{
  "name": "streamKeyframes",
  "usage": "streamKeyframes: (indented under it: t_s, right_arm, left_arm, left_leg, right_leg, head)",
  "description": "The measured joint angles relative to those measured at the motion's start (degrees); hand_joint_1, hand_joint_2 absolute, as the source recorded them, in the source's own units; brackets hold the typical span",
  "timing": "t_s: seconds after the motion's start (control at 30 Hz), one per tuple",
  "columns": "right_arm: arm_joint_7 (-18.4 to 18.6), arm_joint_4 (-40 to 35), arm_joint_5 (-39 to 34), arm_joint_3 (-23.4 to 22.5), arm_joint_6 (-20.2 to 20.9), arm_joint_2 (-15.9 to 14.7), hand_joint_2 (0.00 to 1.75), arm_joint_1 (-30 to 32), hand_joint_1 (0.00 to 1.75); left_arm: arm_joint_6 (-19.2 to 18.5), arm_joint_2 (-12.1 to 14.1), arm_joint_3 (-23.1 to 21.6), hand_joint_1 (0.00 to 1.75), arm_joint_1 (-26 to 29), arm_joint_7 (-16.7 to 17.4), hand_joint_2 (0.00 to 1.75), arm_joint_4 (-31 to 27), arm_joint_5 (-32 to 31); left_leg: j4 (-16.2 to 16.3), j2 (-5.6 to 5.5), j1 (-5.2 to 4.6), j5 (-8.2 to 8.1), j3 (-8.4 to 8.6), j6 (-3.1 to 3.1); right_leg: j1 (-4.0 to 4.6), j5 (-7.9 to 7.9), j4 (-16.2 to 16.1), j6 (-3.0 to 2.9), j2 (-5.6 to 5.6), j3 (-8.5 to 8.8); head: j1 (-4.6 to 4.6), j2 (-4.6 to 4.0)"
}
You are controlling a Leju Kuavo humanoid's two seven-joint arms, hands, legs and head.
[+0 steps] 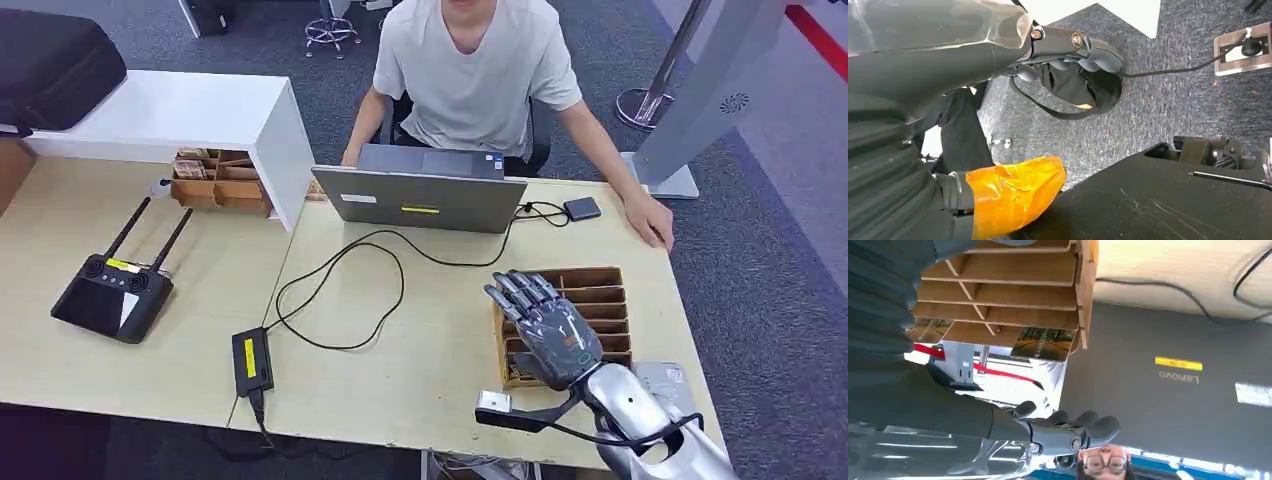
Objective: Pass the card to the sensor for recognition and then transmit it.
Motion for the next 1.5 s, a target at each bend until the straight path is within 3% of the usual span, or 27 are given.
streamKeyframes:
  t_s: [0.2, 0.27, 0.3, 0.33, 0.57, 0.8, 1.5]
  right_arm:
    - [0.0, 0.0, 0.1, 0.0, -0.6, 0.0, 1.75, 0.0, 0.0]
    - [0.2, 0.1, 1.0, 0.0, -3.8, 0.4, 1.75, 0.0, 0.0]
    - [0.8, 0.3, 3.2, -0.1, -8.4, 1.3, 1.75, 0.2, 0.0]
    - [1.4, 1.0, 4.8, -0.2, -9.4, 3.0, 1.75, 0.0, 0.0]
    - [0.4, 3.2, 5.6, -0.2, -10.3, 5.6, 1.75, -2.0, 0.0]
    - [0.0, 5.0, 6.0, 0.9, -10.1, 8.4, 1.75, -5.9, 0.0]
    - [-0.1, 10.4, 5.7, 6.1, -5.7, 12.0, 1.75, -12.3, 0.0]
  left_arm:
    - [0.0, 0.0, 0.0, 0.0, 0.0, 0.0, 1.75, 0.0, 0.0]
    - [0.0, 0.0, 0.0, 0.0, 0.0, 0.0, 1.75, 0.0, 0.0]
    - [0.0, 0.0, 0.0, 0.0, 0.0, 0.0, 1.75, 0.0, 0.0]
    - [0.0, 0.0, 0.0, 0.0, 0.0, 0.0, 1.75, 0.0, -0.2]
    - [0.0, 0.0, 0.0, 0.0, 0.0, -0.3, 1.75, 0.0, -1.0]
    - [0.0, 0.0, 0.0, 0.0, 0.0, -0.6, 1.75, 0.0, -1.4]
    - [0.0, 0.0, 0.0, 0.0, 0.0, -1.1, 1.75, 0.0, -1.8]
  left_leg:
    - [0.0, 0.0, 0.0, 0.0, 0.0, 0.0]
    - [0.0, 0.01, 0.0, 0.0, 0.01, 0.0]
    - [0.0, 0.02, 0.0, 0.0, 0.01, -0.01]
    - [0.0, 0.02, 0.01, 0.01, 0.01, -0.01]
    - [0.0, 0.06, 0.01, 0.02, 0.0, -0.02]
    - [0.0, 0.07, 0.01, 0.06, 0.02, -0.05]
    - [0.0, 0.08, 0.01, 0.06, 0.02, -0.06]
  right_leg:
    - [0.0, 0.0, 0.0, 0.0, 0.0, 0.0]
    - [0.0, 0.0, 0.0, -0.01, 0.01, 0.0]
    - [0.0, 0.01, 0.0, -0.01, 0.02, 0.0]
    - [0.01, 0.01, 0.0, -0.02, 0.02, 0.0]
    - [0.01, 0.03, 0.0, -0.04, 0.03, 0.0]
    - [0.01, 0.04, 0.0, -0.05, 0.06, -0.01]
    - [0.01, 0.05, 0.0, -0.06, 0.07, -0.01]
  head:
    - [0.0, 0.0]
    - [-0.02, 0.0]
    - [-0.02, 0.0]
    - [-0.02, 0.0]
    - [0.0, 0.0]
    - [-0.02, 0.0]
    - [-0.02, 0.0]
